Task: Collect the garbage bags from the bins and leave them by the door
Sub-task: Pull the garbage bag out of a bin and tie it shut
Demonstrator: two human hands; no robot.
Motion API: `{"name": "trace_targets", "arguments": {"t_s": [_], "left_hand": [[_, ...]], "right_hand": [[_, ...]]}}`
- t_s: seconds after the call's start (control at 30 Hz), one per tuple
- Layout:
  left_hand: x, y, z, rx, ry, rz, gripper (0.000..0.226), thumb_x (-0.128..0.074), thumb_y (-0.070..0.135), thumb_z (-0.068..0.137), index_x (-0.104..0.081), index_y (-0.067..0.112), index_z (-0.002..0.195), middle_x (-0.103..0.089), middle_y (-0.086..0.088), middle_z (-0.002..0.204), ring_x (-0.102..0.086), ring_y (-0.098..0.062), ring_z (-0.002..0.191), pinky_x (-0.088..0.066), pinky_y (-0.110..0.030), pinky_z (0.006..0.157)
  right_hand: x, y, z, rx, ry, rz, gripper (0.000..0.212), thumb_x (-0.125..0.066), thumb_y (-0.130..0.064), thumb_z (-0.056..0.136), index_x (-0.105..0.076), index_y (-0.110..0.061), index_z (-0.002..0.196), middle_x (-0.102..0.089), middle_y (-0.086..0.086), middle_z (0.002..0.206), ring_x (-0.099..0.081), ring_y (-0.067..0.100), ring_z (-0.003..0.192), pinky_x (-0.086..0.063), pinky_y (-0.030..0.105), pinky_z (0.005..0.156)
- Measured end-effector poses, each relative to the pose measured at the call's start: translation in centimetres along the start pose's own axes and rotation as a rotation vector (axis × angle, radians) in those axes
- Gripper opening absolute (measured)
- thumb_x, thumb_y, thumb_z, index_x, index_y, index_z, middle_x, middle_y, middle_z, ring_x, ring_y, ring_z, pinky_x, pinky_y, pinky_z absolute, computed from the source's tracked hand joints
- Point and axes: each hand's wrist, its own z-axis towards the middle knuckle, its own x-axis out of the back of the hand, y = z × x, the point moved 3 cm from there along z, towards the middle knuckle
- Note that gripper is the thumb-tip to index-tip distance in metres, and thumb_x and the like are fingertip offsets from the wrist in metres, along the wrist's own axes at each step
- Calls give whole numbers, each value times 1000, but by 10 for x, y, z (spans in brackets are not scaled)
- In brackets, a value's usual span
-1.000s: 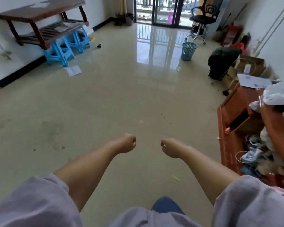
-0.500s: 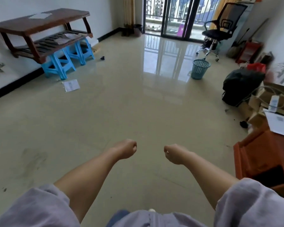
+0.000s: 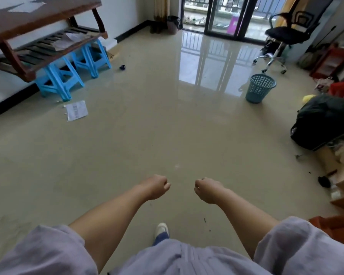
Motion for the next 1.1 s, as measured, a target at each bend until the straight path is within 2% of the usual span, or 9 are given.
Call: {"name": "trace_targets", "arguments": {"t_s": [0.37,0.53,0.6,0.67,0.7,0.77,0.83,0.93,1.1], "left_hand": [[163,19,245,-75,-58,24,41,-36,34,100,-59,1,95,-64,-21,105,-60,-35,96,-42,-33,73],[243,37,370,-37,-3,33,42,-34,37,100,-60,4,96,-64,-20,109,-60,-35,100,-46,-35,80],[278,44,414,-7,6,30,42,-33,38,99,-59,6,96,-64,-19,110,-60,-34,100,-47,-36,82],[313,51,456,0,26,9,42,-32,38,100,-59,7,97,-64,-18,110,-60,-33,100,-47,-36,82],[328,54,475,2,30,0,42,-32,38,100,-60,7,99,-64,-18,111,-60,-33,101,-47,-36,82],[353,57,514,12,35,-13,42,-32,38,100,-60,7,100,-64,-18,112,-60,-33,102,-46,-35,81],[376,54,555,21,31,-23,42,-32,38,99,-60,6,100,-64,-18,113,-60,-33,102,-46,-36,80],[413,45,622,30,23,-27,41,-33,39,99,-59,8,99,-64,-17,112,-60,-33,101,-45,-36,78],[495,16,741,10,32,-5,40,-33,40,97,-59,10,96,-64,-16,112,-60,-33,102,-46,-36,81]], "right_hand": [[172,69,215,6,5,39,38,-29,-28,101,-47,-11,129,-50,12,134,-51,31,121,-43,38,96],[267,133,320,19,14,33,38,-28,-28,101,-48,-9,128,-52,13,131,-51,31,121,-44,38,96],[309,161,358,15,9,45,36,-29,-25,101,-50,-7,125,-56,13,118,-53,32,115,-46,38,91],[351,186,395,13,43,58,35,-33,-24,99,-55,-7,120,-52,6,85,-56,32,100,-46,37,84],[368,197,412,-5,39,82,35,-34,-24,98,-56,-7,119,-49,5,80,-54,31,95,-46,37,83],[397,215,451,-21,-5,139,35,-30,-19,99,-50,-5,125,-55,14,104,-53,32,105,-47,41,89],[423,226,489,-16,-45,107,36,-27,-15,100,-45,-3,129,-50,16,127,-50,34,116,-47,45,94],[469,237,550,24,-26,32,35,-30,-22,100,-51,-6,122,-55,15,125,-53,32,115,-46,41,90],[548,251,666,48,-35,-7,38,-28,-23,100,-48,-5,128,-52,16,131,-51,34,119,-44,43,93]]}}
